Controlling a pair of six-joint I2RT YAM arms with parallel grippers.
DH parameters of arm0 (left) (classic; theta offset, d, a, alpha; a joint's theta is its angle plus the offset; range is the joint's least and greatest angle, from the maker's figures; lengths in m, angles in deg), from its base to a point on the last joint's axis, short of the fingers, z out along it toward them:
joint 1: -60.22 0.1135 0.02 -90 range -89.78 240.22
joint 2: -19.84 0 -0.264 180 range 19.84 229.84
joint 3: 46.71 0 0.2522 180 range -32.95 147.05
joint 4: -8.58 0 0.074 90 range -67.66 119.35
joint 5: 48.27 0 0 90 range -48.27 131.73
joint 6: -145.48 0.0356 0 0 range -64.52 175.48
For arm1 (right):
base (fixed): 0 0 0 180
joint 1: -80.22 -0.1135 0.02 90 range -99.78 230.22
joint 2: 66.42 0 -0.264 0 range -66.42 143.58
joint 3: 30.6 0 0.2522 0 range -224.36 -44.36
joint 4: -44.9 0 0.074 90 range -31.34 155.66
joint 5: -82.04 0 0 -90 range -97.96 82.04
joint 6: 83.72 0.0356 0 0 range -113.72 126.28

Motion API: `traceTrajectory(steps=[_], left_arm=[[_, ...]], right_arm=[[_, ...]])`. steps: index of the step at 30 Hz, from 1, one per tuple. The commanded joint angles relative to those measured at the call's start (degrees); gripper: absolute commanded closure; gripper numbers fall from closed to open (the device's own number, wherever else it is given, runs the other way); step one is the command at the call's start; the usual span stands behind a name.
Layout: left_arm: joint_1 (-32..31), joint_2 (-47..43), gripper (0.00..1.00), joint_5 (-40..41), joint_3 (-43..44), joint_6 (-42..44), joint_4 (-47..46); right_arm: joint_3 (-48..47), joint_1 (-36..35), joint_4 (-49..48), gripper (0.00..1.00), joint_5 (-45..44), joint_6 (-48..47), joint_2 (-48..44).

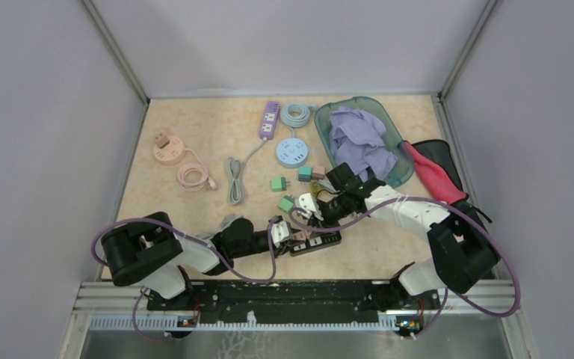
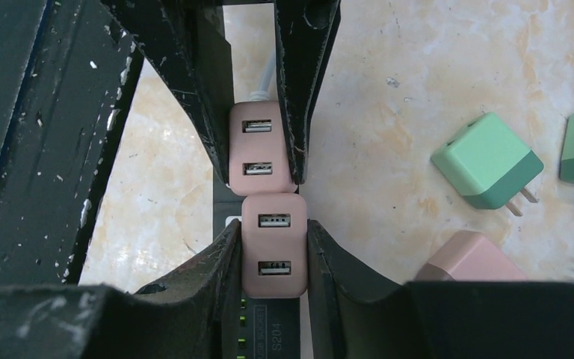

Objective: Pull the plug off the socket
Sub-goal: Remove the plug from the socket.

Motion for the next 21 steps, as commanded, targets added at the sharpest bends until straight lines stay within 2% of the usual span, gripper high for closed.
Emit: traceTrajectory(steps=[1, 7, 9, 14, 18, 21], left_arm=[[0.53, 1.9, 0.99, -0.57, -0.25, -0.26, 4.01], [0.6, 1.73, 0.99, -0.64, -0.41, -0.31, 4.02], [0.7, 1.77, 0.99, -0.69, -0.43, -0.3, 4.02], [0.88, 1.73, 0.99, -0.86, -0.41, -0.48, 3.99], [0.98, 1.64, 0.99, -1.0, -0.51, -0.46, 3.93], [1.02, 1.77, 0.99, -0.86, -0.51, -0.59, 3.93]], right_arm=[[-0.31, -2.66, -7.08, 1.0, 3.83, 4.85, -1.68], [-2.83, -1.54, -3.3, 1.0, 1.34, 3.42, -1.98], [-4.73, 1.38, 1.99, 1.0, 3.56, -0.64, -2.24], [-5.92, 3.25, 5.03, 1.0, 5.5, -2.24, -3.26], [-6.51, 3.97, 5.42, 1.0, 6.29, -1.7, -3.41], [-6.53, 4.95, 2.57, 1.0, 6.45, 2.1, -3.54]])
